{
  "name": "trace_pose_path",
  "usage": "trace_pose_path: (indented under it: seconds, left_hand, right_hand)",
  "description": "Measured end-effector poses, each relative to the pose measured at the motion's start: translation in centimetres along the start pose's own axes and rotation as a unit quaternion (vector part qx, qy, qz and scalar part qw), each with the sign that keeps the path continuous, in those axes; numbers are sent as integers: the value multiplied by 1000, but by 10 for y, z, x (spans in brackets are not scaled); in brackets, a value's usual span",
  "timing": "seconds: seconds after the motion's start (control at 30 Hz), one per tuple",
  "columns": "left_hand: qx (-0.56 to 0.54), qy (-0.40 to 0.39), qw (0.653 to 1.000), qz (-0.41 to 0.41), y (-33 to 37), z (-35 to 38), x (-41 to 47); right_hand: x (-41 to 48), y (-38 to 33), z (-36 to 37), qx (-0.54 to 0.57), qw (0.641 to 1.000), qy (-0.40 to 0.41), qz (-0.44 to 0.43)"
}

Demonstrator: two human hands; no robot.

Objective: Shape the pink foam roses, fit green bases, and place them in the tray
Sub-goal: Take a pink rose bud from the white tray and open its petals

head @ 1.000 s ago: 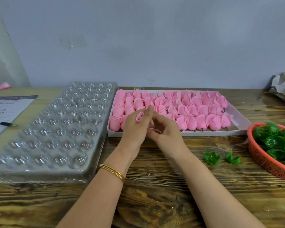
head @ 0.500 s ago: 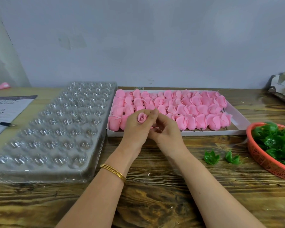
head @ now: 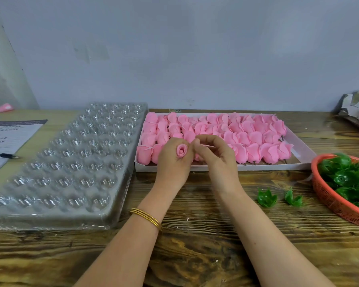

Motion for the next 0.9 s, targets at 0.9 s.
trace_pose_path:
  seconds: [0.9]
  left_hand:
    - [31, -32, 999, -1, 2, 1, -2]
  right_hand:
    - [-5, -24, -13, -206, 977, -15, -57]
Point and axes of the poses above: each hand's wrist, its own x-axis towards the middle knuckle, its own z-axis out of the palm, y = z × x, the point moved 1 cm from there along x, towards the middle knuckle, and after that the axes turned 14 degrees about z, right-handed, at the moved point
